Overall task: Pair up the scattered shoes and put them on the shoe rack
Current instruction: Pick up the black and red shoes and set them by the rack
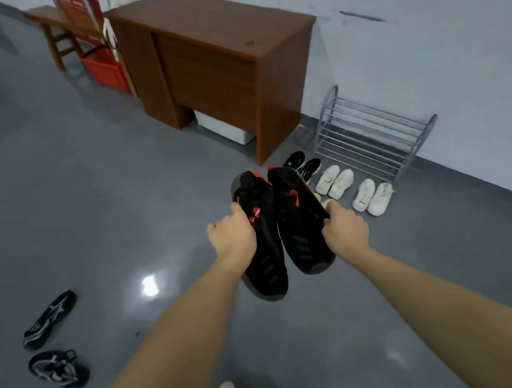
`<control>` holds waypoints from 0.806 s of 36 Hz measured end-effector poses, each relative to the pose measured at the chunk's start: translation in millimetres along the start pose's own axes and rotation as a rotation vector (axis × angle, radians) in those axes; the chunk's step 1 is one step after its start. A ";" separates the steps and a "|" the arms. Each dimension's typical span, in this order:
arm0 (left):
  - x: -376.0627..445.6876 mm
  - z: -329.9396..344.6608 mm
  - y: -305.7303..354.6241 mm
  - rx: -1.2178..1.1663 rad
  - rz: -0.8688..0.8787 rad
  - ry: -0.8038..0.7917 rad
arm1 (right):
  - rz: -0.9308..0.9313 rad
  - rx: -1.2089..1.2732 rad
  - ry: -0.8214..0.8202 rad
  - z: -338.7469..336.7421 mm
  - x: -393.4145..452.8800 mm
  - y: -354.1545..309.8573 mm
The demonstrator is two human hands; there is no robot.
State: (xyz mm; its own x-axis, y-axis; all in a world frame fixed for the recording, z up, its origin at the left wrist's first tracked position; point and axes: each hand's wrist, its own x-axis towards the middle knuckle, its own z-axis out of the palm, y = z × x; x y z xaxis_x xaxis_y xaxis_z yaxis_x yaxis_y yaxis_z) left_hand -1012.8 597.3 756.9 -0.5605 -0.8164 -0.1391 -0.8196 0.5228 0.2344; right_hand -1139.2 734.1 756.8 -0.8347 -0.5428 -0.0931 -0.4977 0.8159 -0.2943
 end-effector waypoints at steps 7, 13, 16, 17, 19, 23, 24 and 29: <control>35.0 21.9 90.0 0.076 0.153 -0.019 | 0.154 0.035 0.038 -24.2 34.8 73.9; 85.6 36.0 155.0 0.153 0.301 -0.056 | 0.293 0.049 0.060 -37.3 86.4 113.3; 120.5 42.4 183.2 0.159 0.347 -0.061 | 0.331 0.049 0.077 -41.4 117.3 124.5; 132.6 43.9 192.0 0.162 0.364 -0.064 | 0.349 0.045 0.077 -43.5 128.2 127.4; 155.6 46.8 209.6 0.153 0.404 -0.064 | 0.377 0.028 0.073 -46.6 150.7 132.4; 195.2 44.3 239.5 0.152 0.455 -0.089 | 0.424 0.024 0.104 -52.8 188.6 139.8; 206.8 44.0 248.1 0.149 0.471 -0.085 | 0.434 0.031 0.114 -54.3 199.6 142.5; 249.2 54.2 285.9 0.154 0.515 -0.101 | 0.500 0.060 0.120 -56.6 240.5 160.4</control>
State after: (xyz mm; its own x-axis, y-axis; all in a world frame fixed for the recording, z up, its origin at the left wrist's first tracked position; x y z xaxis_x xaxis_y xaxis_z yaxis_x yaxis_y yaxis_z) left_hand -1393.2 556.6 737.1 -0.8966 -0.4213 -0.1366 -0.4394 0.8849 0.1545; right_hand -1433.1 745.7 741.0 -0.9900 -0.0597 -0.1276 -0.0194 0.9550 -0.2959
